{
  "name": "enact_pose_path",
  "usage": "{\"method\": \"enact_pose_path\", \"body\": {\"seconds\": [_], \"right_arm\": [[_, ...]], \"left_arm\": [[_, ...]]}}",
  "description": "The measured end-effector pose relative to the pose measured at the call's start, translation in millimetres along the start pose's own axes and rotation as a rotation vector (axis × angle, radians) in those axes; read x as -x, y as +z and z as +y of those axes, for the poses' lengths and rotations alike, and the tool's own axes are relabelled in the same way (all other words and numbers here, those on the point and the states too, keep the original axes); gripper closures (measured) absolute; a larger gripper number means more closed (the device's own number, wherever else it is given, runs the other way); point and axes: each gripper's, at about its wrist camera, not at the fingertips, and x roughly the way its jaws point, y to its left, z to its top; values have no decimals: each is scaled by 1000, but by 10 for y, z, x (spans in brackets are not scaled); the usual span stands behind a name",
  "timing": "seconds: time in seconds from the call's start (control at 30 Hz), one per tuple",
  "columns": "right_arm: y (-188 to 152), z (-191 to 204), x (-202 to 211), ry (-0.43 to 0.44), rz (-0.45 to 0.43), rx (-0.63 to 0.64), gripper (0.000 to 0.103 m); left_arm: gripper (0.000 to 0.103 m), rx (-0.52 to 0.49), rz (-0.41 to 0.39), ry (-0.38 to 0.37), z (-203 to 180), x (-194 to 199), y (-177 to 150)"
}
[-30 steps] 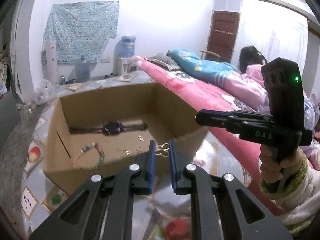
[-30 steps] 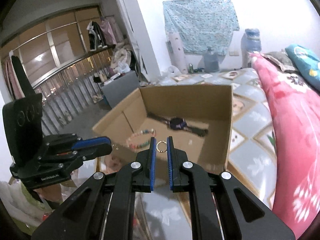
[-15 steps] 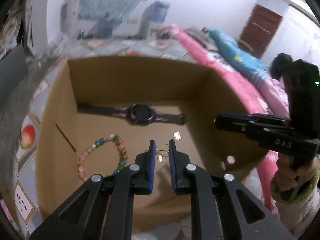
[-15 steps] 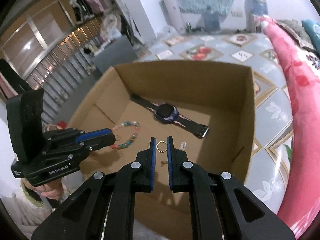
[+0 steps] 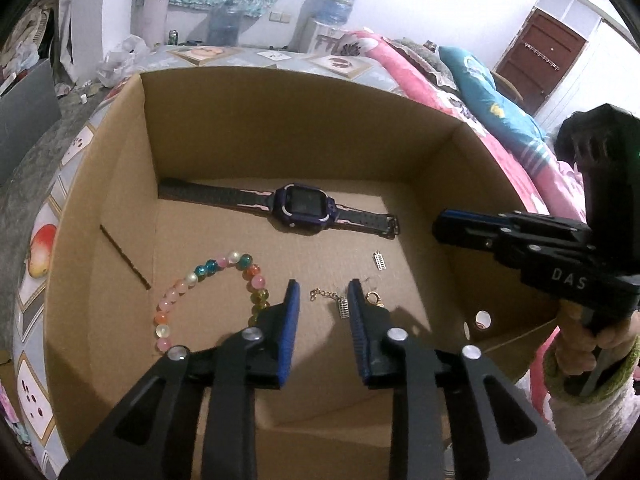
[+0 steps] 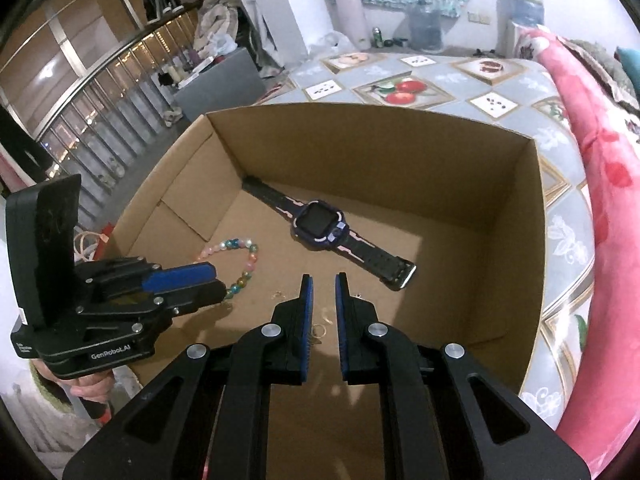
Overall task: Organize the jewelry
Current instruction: 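Lower both grippers into the box and open them to drop the gold charms, then move the open left gripper out of the box toward the pink bead bracelet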
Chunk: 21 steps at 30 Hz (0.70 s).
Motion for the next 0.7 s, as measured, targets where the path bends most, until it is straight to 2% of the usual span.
{"method": "enact_pose_path", "body": {"seconds": [0.2,0.4,0.6,0.67,0.7], "right_arm": [[0,-43,64,14,-27,-19,93],[-37,-64,265,32,-83,-40,88],[-206,-19,752,59,-208,-43,68],[-304,-2,948,55,-259,-38,54],[-390,8,1092,48,-296,-35,52]], "left_arm": [[68,4,-22,0,-8,57,19],[60,-15,-76,0,-61,236,-8],[42,-58,-162,22,-176,566,-148],[34,-69,-194,25,-200,720,-232],[32,-75,-216,31,-212,817,-291]]}}
